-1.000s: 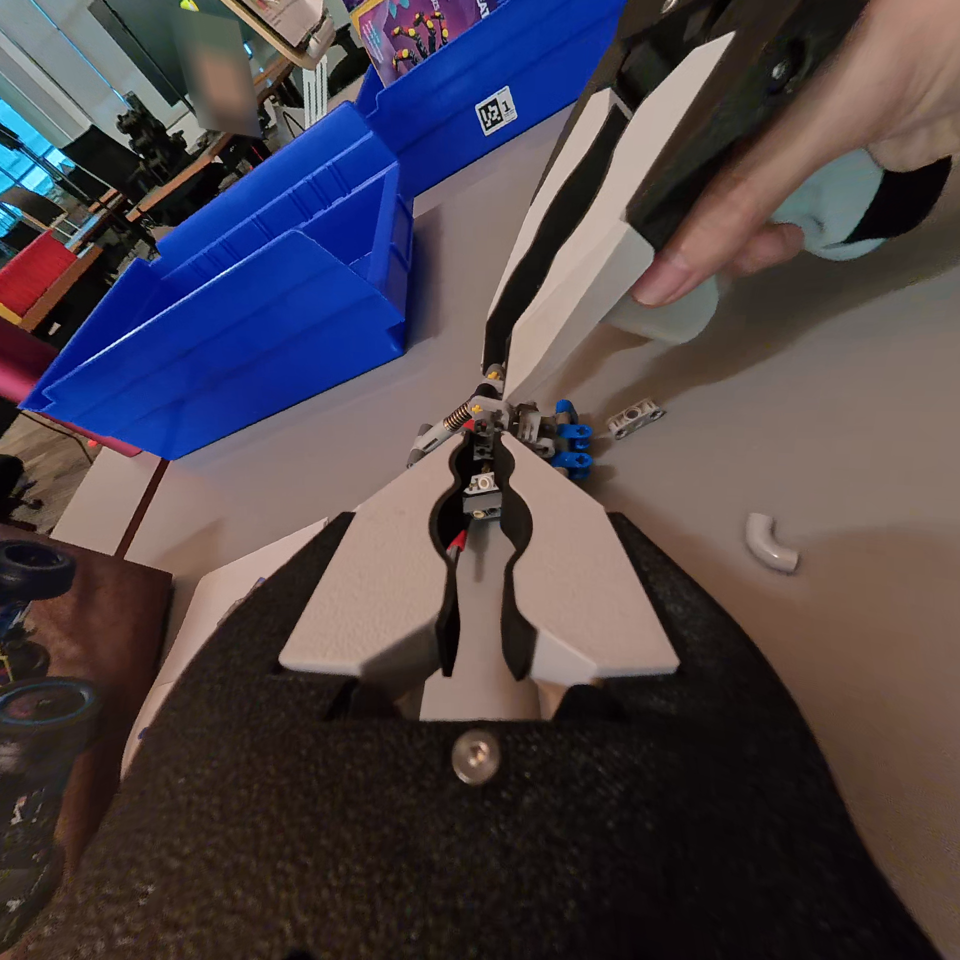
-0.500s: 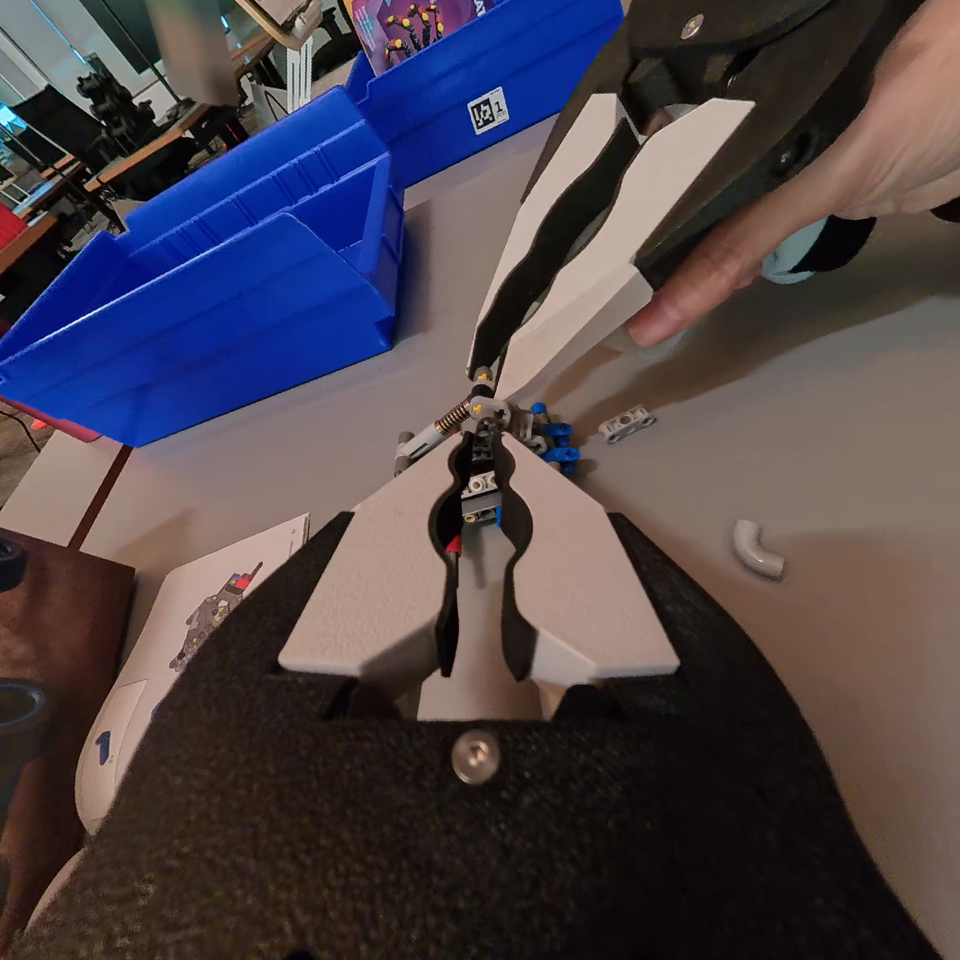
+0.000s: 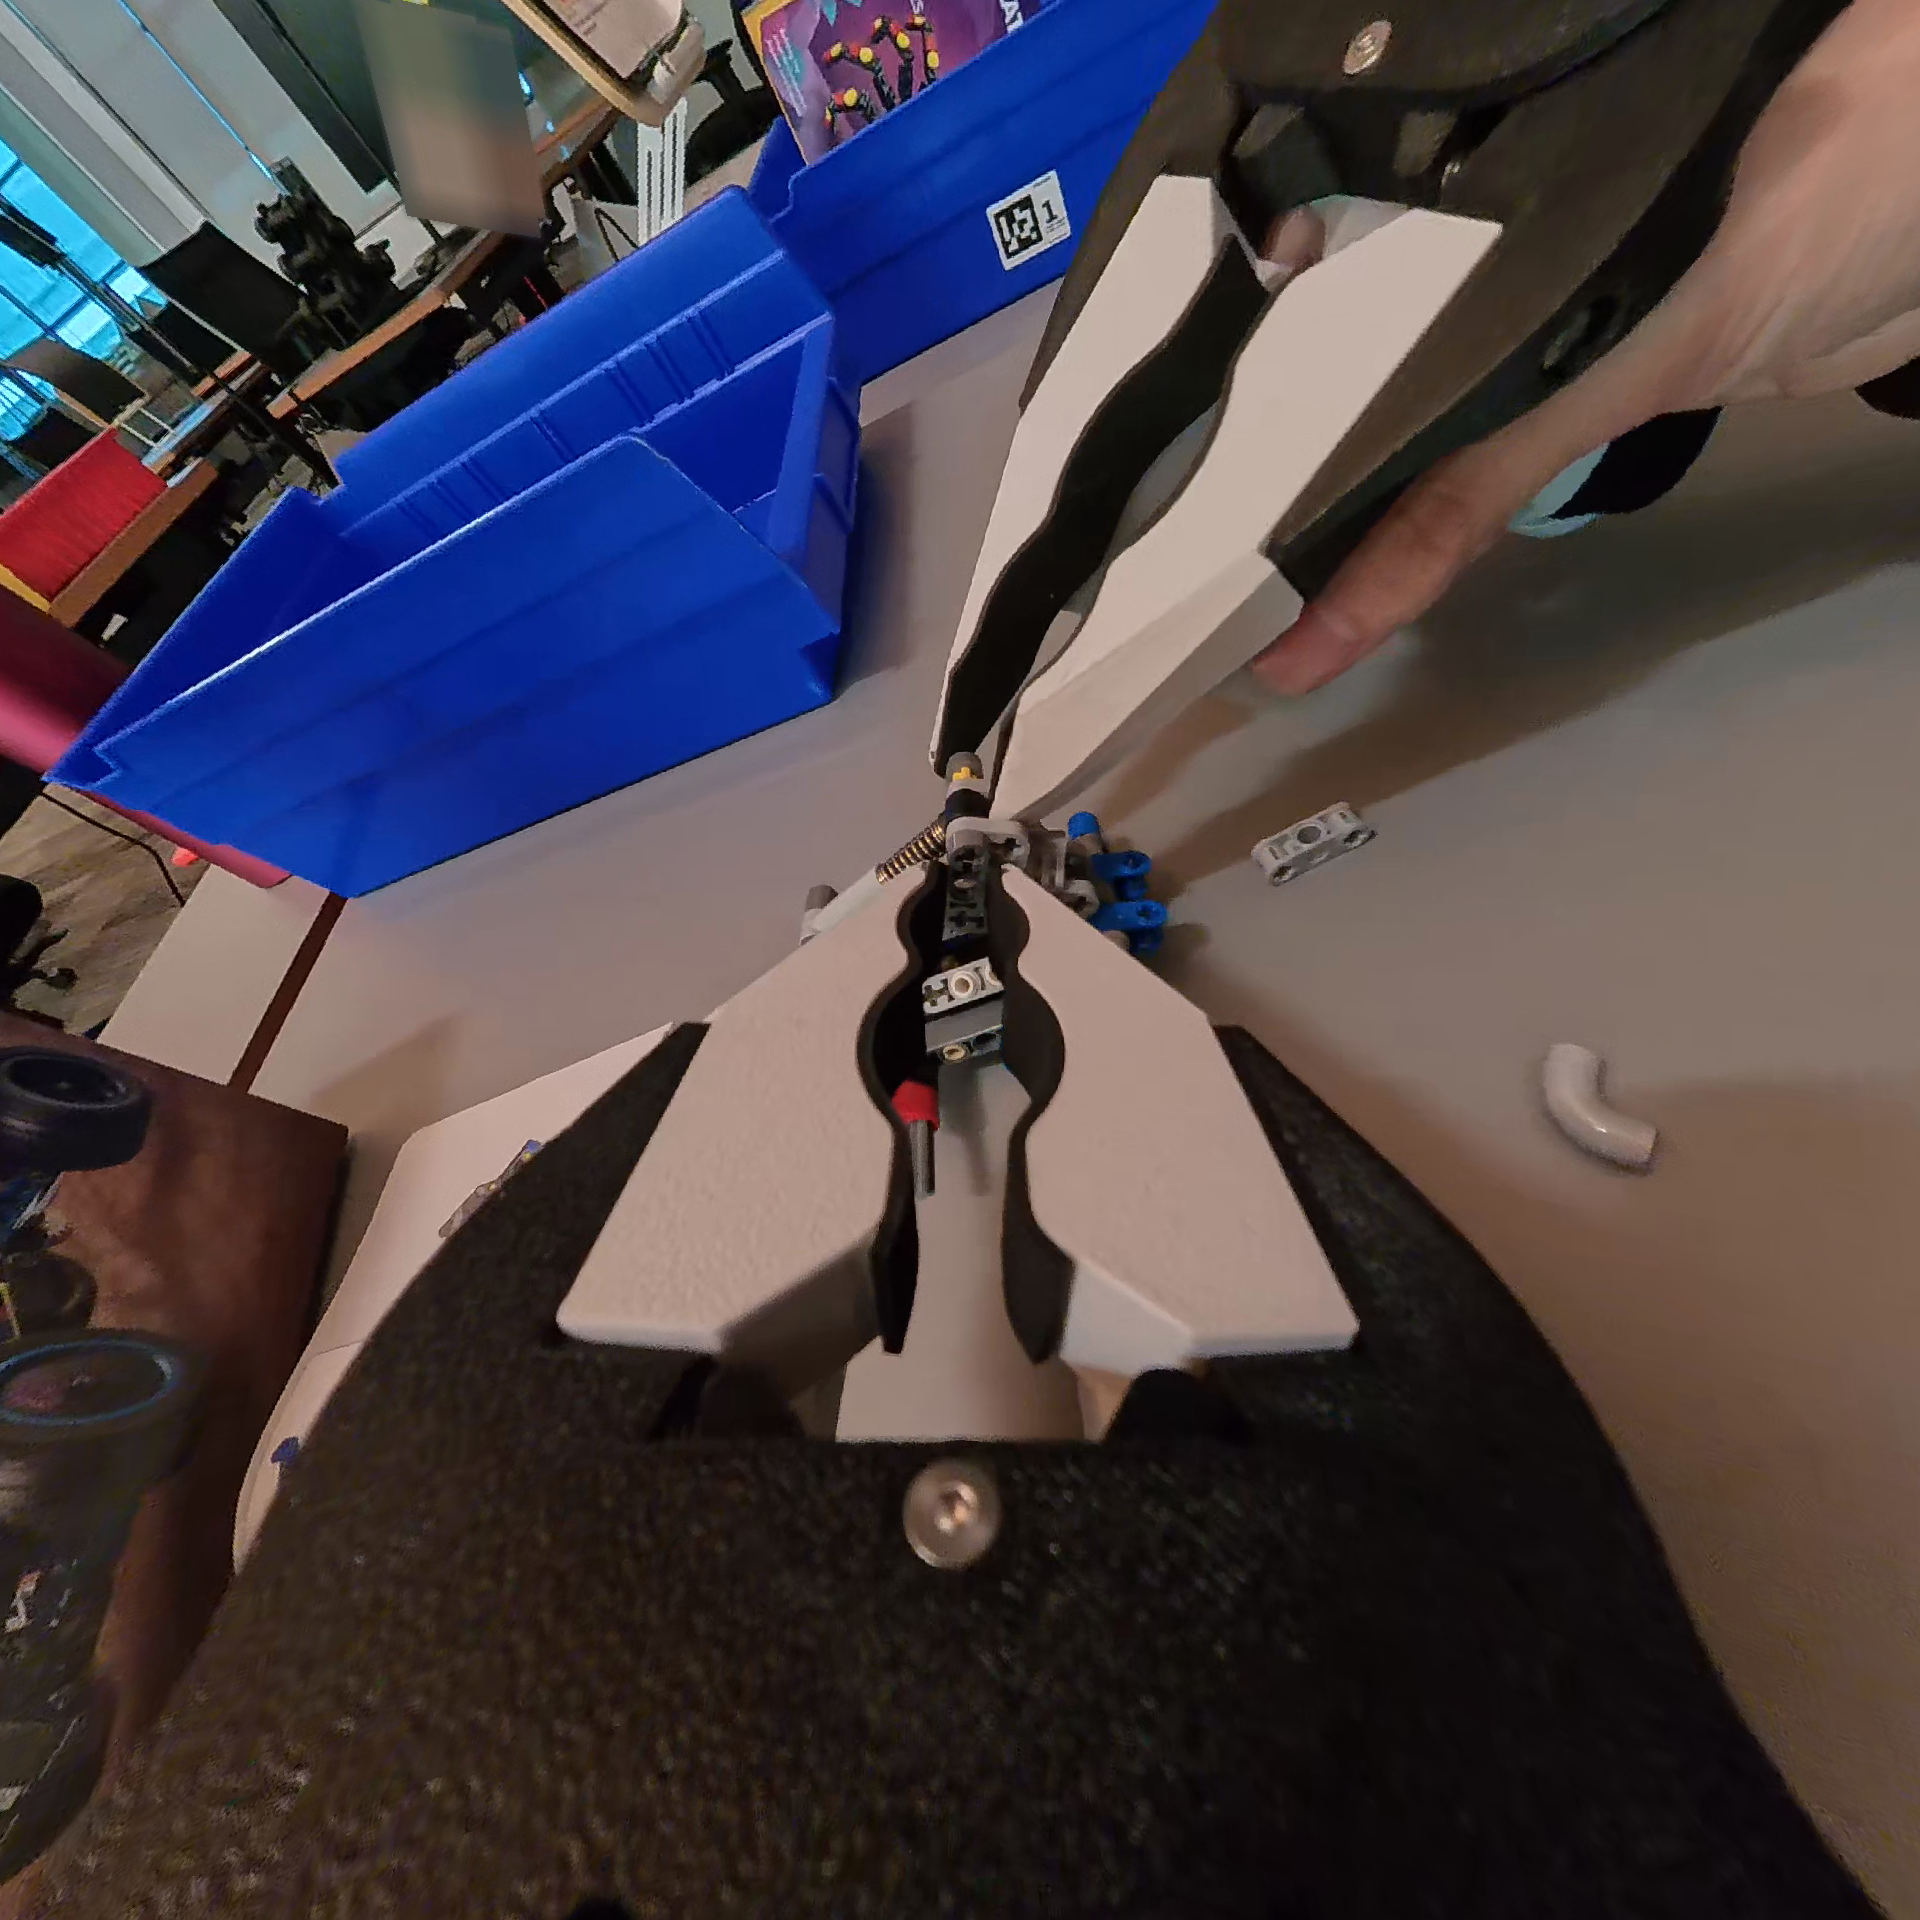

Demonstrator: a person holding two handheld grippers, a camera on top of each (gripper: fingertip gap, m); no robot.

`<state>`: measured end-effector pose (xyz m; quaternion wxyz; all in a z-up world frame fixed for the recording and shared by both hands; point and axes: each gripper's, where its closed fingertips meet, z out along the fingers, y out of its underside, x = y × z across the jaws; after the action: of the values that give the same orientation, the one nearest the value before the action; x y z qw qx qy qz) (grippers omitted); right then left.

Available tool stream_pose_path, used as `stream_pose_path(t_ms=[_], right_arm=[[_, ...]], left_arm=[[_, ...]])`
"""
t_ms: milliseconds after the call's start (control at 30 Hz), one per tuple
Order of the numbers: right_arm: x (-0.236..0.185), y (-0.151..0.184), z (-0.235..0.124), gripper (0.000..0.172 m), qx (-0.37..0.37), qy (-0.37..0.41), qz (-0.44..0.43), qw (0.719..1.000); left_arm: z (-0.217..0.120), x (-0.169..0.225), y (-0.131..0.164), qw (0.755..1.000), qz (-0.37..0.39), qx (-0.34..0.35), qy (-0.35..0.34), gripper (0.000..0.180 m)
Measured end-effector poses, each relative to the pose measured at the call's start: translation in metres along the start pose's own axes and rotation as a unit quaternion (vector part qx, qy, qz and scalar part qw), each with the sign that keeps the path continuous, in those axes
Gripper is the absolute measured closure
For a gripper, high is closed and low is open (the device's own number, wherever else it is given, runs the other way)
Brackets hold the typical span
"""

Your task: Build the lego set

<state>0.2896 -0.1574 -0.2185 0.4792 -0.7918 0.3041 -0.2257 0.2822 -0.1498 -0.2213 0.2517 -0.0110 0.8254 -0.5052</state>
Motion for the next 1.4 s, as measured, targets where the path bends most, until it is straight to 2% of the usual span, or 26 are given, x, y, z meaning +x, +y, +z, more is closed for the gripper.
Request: stream_pose_path(t_ms=[200,300,367,533,633,800,1100,1333,1400], right_arm=[[0.000,-0.004,0.002,0.158,0.023,-0.007,0.002,1.000],[0.000,0.001,-0.001,0.145,0.012,-0.022,0.001,1.000],[0.001,0.006,-0.004,0.144,0.001,-0.027,0.011,1.000],[-0.009,0.006,0.004,0.146,0.000,-0.023,0.008,1.000],[-0.016,0.000,0.008,0.157,0.010,-0.036,0.014,0.999],[-0.017,-0.004,0.012,0.158,0.014,-0.031,0.013,0.999],[-0.015,0.003,0.018,0.164,-0.011,-0.018,-0.010,1.000],[-0.019,0.004,0.021,0.163,-0.018,-0.026,-0.024,0.999],[-0.023,0.004,0.020,0.158,-0.016,-0.042,-0.024,0.999]], left_arm=[[-0.001,-0.004,0.002,1.000,-0.022,-0.001,0.001,0.177],[-0.003,-0.006,0.002,0.999,-0.040,-0.001,0.003,0.177],[-0.003,-0.007,0.002,0.999,-0.053,0.000,0.008,0.177],[-0.005,-0.013,0.002,0.996,-0.092,0.003,0.009,0.177],[-0.008,-0.017,0.003,0.994,-0.109,0.007,0.006,0.177],[-0.010,-0.022,0.006,0.991,-0.135,0.005,0.007,0.177],[-0.006,-0.023,0.013,0.991,-0.132,-0.023,-0.013,0.177],[-0.008,-0.023,0.016,0.991,-0.130,-0.031,-0.014,0.177],[-0.010,-0.022,0.016,0.991,-0.132,-0.029,-0.006,0.177]])
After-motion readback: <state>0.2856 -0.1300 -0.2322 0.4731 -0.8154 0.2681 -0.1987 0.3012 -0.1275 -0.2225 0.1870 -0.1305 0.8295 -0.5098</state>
